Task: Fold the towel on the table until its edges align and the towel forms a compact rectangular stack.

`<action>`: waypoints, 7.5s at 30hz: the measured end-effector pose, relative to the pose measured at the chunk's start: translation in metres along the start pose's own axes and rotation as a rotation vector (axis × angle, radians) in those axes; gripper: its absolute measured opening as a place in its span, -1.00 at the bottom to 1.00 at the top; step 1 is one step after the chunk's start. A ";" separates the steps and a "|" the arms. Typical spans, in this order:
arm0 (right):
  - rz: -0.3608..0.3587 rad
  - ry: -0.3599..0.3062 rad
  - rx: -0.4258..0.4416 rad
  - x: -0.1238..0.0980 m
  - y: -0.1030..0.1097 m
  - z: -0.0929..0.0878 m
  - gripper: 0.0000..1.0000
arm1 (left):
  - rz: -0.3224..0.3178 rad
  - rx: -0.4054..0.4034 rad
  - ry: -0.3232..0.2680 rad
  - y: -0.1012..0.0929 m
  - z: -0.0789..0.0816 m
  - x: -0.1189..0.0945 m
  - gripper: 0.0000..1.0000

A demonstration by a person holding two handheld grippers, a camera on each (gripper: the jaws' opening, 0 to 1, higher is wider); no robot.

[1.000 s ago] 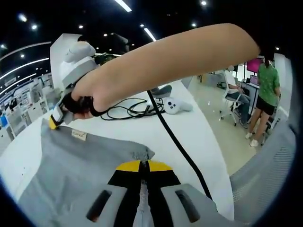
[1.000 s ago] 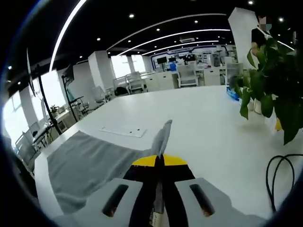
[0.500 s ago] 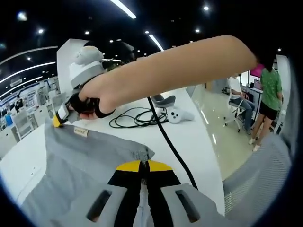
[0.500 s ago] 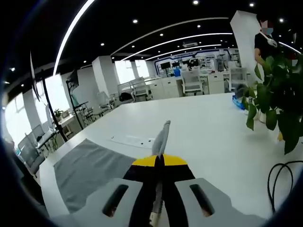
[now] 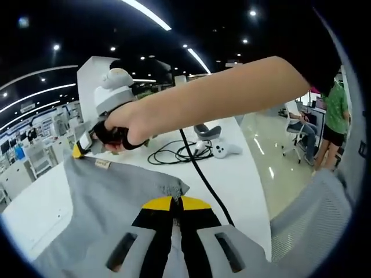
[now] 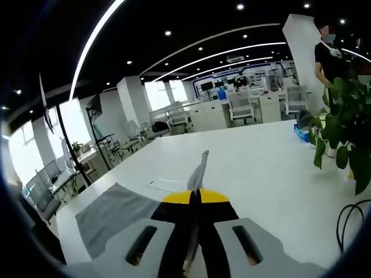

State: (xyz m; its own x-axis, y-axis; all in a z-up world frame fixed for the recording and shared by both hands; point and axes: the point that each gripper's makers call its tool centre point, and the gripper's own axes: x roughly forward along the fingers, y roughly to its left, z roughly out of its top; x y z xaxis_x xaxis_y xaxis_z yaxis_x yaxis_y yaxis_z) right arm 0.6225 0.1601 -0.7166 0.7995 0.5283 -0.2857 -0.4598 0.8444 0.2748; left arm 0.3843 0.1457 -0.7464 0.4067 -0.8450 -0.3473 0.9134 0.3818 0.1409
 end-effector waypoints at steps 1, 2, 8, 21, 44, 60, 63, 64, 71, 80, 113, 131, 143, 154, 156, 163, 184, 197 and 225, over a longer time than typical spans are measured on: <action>0.004 -0.001 0.003 0.001 0.003 0.001 -1.00 | 0.009 0.000 -0.001 0.002 0.000 -0.006 -0.94; 0.006 -0.002 0.005 0.002 0.006 0.003 -1.00 | 0.020 0.000 -0.003 0.004 0.000 -0.011 -0.94; 0.032 -0.013 -0.003 0.009 0.031 0.016 -1.00 | 0.072 -0.019 -0.018 0.016 0.002 -0.034 -0.94; 0.085 -0.025 -0.016 0.026 0.079 0.034 -1.00 | 0.172 -0.042 -0.056 0.039 0.006 -0.083 -0.94; 0.140 -0.043 -0.016 0.052 0.157 0.057 -1.00 | 0.306 -0.066 -0.098 0.077 0.001 -0.174 -0.94; 0.209 -0.034 -0.040 0.084 0.226 0.059 -1.00 | 0.405 -0.095 -0.098 0.103 -0.018 -0.237 -0.94; 0.219 -0.033 -0.044 0.089 0.236 0.059 -1.00 | 0.426 -0.100 -0.096 0.107 -0.022 -0.250 -0.94; 0.224 -0.031 -0.046 0.091 0.240 0.058 -1.00 | 0.433 -0.102 -0.094 0.108 -0.024 -0.254 -0.94; 0.247 -0.018 -0.047 0.102 0.258 0.052 -1.00 | 0.488 -0.119 -0.084 0.120 -0.034 -0.278 -0.94; 0.270 -0.007 -0.047 0.114 0.271 0.048 -1.00 | 0.536 -0.141 -0.065 0.127 -0.050 -0.294 -0.94; 0.363 0.043 -0.024 0.151 0.324 0.025 -1.00 | 0.680 -0.230 -0.043 0.144 -0.087 -0.347 -0.95; 0.393 0.099 -0.029 0.178 0.346 -0.004 -1.00 | 0.756 -0.314 -0.042 0.150 -0.118 -0.368 -0.95; 0.404 0.158 -0.029 0.208 0.363 -0.039 -1.00 | 0.824 -0.438 -0.070 0.161 -0.157 -0.387 -0.95; 0.411 0.206 -0.007 0.243 0.376 -0.072 -1.00 | 0.893 -0.548 -0.107 0.169 -0.196 -0.400 -0.95; 0.412 0.217 -0.006 0.249 0.378 -0.078 -1.00 | 0.903 -0.567 -0.111 0.169 -0.201 -0.401 -0.95; 0.412 0.233 -0.010 0.267 0.384 -0.092 -1.00 | 0.960 -0.626 -0.126 0.173 -0.220 -0.408 -0.94; 0.373 0.268 -0.126 0.323 0.410 -0.160 -1.00 | 1.098 -0.768 -0.126 0.185 -0.295 -0.422 -0.94; 0.371 0.295 -0.163 0.343 0.424 -0.191 -1.00 | 1.157 -0.856 -0.160 0.182 -0.327 -0.431 -0.93; 0.440 0.284 -0.253 0.364 0.438 -0.221 -0.89 | 1.256 -0.967 -0.190 0.193 -0.354 -0.446 -0.90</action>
State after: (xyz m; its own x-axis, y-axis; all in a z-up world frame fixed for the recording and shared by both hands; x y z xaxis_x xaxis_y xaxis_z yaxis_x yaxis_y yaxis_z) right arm 0.6268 0.7423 -0.9036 0.3936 0.8077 -0.4389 -0.8313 0.5166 0.2050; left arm 0.3747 0.7283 -0.8922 0.9236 0.1705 -0.3433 -0.3093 0.8605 -0.4048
